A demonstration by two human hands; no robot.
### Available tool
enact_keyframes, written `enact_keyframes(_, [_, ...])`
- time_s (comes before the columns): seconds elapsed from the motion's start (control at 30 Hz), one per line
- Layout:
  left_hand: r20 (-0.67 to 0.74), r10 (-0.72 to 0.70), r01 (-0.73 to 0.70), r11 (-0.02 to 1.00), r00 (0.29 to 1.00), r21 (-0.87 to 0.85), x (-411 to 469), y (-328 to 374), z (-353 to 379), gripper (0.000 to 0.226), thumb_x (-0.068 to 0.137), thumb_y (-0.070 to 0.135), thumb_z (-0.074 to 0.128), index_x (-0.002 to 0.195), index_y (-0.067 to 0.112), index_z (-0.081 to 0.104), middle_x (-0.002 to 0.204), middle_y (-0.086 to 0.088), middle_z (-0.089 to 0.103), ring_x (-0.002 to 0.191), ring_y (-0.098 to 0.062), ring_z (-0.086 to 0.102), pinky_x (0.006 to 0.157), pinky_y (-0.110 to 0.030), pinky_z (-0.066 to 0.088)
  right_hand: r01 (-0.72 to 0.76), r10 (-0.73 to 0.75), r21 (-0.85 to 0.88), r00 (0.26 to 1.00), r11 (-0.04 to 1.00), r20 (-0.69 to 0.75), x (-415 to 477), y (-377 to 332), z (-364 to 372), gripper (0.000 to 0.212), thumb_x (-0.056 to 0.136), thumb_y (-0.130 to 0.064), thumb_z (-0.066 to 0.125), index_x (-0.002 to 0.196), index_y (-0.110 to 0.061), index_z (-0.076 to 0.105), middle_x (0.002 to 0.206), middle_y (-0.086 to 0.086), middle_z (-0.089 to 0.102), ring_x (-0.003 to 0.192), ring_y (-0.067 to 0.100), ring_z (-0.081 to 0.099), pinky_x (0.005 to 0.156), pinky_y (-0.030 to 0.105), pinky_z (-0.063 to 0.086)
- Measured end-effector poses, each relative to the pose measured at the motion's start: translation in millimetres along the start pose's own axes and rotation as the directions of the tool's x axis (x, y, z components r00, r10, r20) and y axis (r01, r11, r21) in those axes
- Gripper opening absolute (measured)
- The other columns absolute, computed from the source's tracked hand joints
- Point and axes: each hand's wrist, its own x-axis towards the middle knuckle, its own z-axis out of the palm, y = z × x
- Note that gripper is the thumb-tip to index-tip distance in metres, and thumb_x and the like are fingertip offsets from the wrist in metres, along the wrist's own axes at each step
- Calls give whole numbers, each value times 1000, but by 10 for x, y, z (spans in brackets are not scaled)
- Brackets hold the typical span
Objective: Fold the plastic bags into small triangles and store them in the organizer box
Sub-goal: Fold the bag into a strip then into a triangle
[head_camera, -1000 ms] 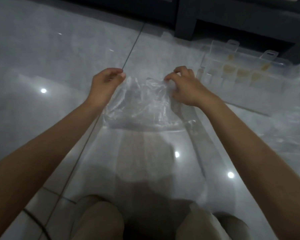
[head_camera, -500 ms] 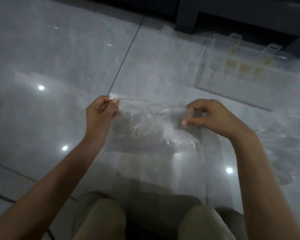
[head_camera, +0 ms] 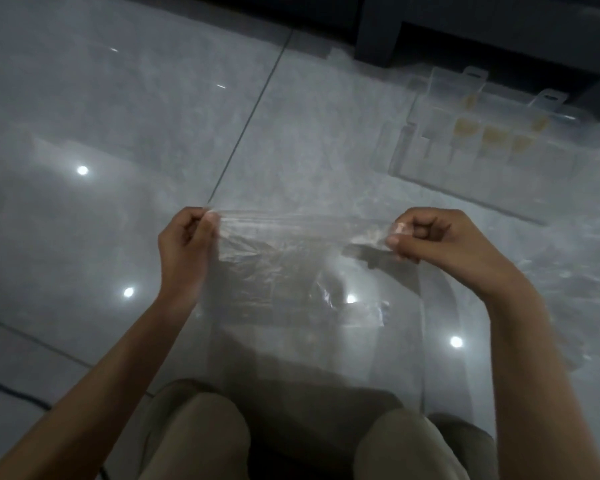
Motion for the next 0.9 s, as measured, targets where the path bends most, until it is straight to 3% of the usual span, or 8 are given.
enact_keyframes(0.03, [-2, -4, 4, 1000, 1000, -6, -4, 1, 7, 13, 96, 7, 55, 85, 6, 62, 63, 13, 57, 60, 2, 48, 61, -14, 40, -4, 4, 2, 1000, 1000, -8, -3, 12, -10, 2, 85, -9, 68, 83, -9, 69, 66, 4, 67, 63, 10, 61, 65, 16, 47])
enact_keyframes(0.23, [5, -9, 9, 1000, 1000, -24, -34, -12, -4, 25, 97, 7, 53, 76, 18, 59, 58, 19, 57, 56, 4, 48, 56, -10, 38, 42, -44, -14, 993, 999, -113, 5, 74, -18, 26, 91, 0, 61, 108, -18, 66, 66, 6, 66, 70, 15, 66, 77, 21, 50])
enact_keyframes(0.3, [11, -13, 13, 1000, 1000, -20, -53, -21, 3, 24, 98, 7, 51, 78, 17, 60, 56, 17, 55, 52, 2, 45, 53, -11, 37, 21, -24, -25, 993, 999, -116, 42, 108, 21, 25, 90, 1, 62, 106, -17, 66, 73, 7, 67, 78, 30, 66, 82, 32, 51])
enact_keyframes(0.43, [-32, -10, 10, 1000, 999, 5, -76, -26, 44, 16, 98, 6, 49, 92, 9, 64, 59, 18, 59, 54, 4, 49, 55, -9, 39, -41, 30, -88, 992, 995, -120, 98, 214, 133, 15, 88, -5, 65, 88, -20, 68, 83, 5, 67, 83, 36, 63, 77, 30, 50])
enact_keyframes(0.6, [-47, 19, -16, 998, 999, 58, -85, -12, 40, 16, 99, 9, 49, 95, 8, 65, 65, 22, 62, 62, 9, 55, 63, -5, 41, -32, -11, -140, 956, 990, -295, 134, 331, 218, 27, 87, 0, 65, 83, -27, 64, 74, 5, 62, 66, 17, 54, 66, 29, 44])
enact_keyframes(0.77, [-14, 57, -55, 992, 998, 111, -102, -18, 20, 16, 98, 5, 49, 95, 6, 65, 65, 19, 61, 63, 12, 54, 66, -4, 39, -30, -37, -149, 903, 988, -428, 151, 336, 187, 20, 90, -2, 62, 101, -19, 63, 71, 0, 60, 61, 2, 55, 61, 8, 40])
enact_keyframes(0.9, [0, 50, -49, 996, 999, 78, -110, -18, 14, 16, 99, 6, 49, 91, 8, 63, 62, 25, 60, 61, 9, 53, 64, -5, 39, -41, -15, -117, 896, 992, -444, 151, 313, 147, 24, 88, 0, 63, 82, -23, 66, 75, -7, 65, 64, -3, 59, 64, 7, 42])
